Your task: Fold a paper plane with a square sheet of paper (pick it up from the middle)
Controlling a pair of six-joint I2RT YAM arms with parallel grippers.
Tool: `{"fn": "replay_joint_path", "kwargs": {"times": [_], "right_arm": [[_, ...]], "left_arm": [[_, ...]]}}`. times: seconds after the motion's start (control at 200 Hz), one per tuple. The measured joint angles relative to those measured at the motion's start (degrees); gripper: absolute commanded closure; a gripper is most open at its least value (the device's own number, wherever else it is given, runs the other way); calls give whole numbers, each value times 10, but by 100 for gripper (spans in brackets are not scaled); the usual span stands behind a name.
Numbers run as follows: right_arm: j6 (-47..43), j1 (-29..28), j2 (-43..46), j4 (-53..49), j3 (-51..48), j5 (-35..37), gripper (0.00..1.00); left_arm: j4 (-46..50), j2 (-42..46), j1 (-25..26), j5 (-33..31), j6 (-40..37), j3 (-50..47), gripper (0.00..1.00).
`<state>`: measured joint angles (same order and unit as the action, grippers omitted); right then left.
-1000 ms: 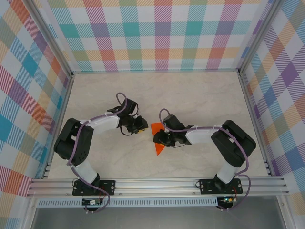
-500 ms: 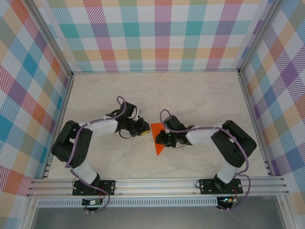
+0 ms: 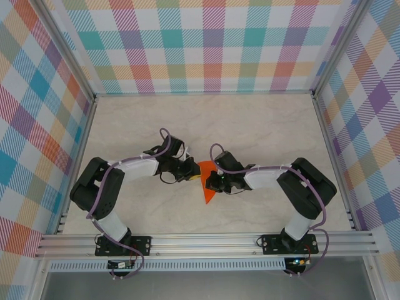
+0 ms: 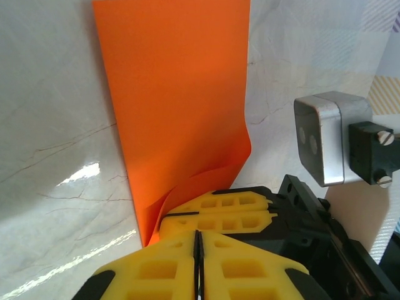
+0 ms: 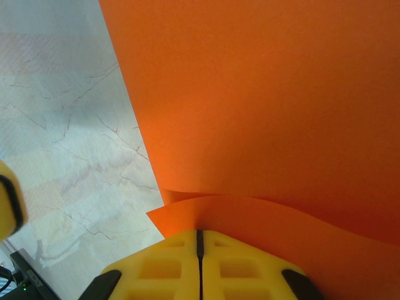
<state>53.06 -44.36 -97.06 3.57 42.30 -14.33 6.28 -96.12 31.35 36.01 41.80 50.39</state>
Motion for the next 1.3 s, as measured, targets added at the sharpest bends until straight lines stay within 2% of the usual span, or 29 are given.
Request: {"fn": "replay_joint_path", "kwargs": {"times": [0.21,0.445,0.8,1.305], "right_arm": [[0,0,0,-2,0,0,100],[0,0,0,-4,1,0,100],[0,0,0,-4,2,0,100],[0,0,0,-4,2,0,100]], "left_arm": [[0,-11,18,-2,-7,0,100],[18,-33,42,-16,-21,8,100],[27,-56,45,-29,-27,21,100],[64,-68,53,-83,-65,42,100]]}}
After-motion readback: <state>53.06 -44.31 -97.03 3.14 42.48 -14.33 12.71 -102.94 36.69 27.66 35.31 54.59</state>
